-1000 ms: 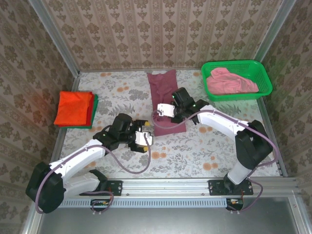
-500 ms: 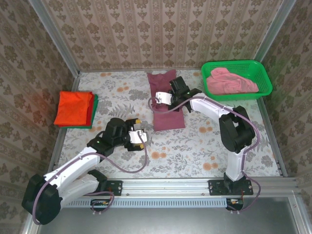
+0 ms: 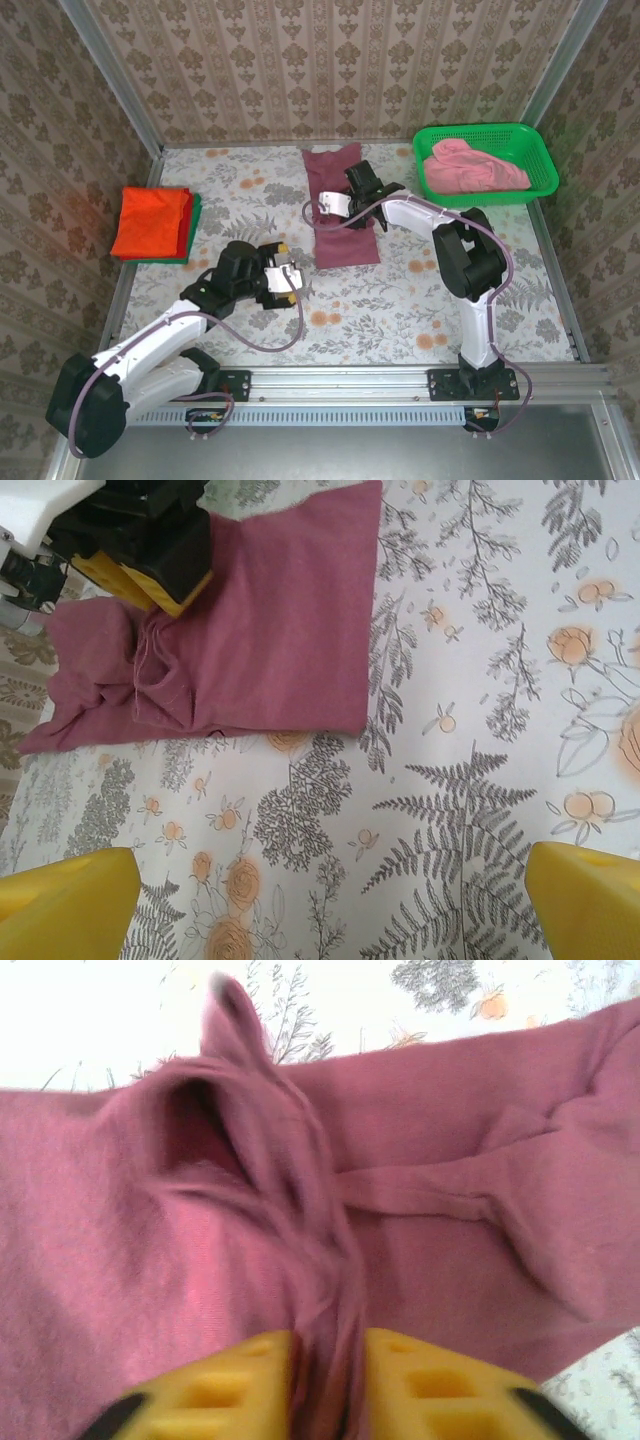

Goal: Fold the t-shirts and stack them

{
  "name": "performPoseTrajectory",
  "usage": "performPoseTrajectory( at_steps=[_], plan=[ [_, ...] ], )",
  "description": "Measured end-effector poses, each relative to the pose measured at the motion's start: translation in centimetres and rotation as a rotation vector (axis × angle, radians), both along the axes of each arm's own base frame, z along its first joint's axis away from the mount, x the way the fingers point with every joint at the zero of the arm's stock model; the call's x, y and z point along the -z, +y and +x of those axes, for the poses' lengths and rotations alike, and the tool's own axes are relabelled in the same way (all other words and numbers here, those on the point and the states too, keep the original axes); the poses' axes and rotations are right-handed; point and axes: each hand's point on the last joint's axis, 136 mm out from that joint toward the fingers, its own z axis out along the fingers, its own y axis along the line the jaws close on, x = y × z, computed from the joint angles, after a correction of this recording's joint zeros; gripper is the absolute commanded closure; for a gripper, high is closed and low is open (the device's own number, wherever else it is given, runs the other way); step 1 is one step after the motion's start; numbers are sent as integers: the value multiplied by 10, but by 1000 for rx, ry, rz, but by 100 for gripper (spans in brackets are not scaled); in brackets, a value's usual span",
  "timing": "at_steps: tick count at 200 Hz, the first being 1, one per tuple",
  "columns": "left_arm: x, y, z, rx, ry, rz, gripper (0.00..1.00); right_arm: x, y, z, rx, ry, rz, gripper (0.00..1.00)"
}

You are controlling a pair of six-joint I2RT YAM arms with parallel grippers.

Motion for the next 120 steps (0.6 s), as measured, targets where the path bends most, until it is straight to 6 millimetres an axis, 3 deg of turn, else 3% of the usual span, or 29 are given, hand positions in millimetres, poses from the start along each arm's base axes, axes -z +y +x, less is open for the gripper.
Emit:
performPoseTrajectory(
  at_steps=[17,50,85,120],
  plan=[
    [-3,-3,4,-15,-4,-32,0,-7,3,9,19,-45,29,30],
    [1,-10,18,-106,53,-121,0,-18,-9,7,105,-104,95,18],
    [9,-13,57,-385,231,-272,0,-46,-27,-1,339,-89,271,15],
    [-1,-18,122,-778,480,-537,2,-60,-45,5,741,64,491,30]
  ],
)
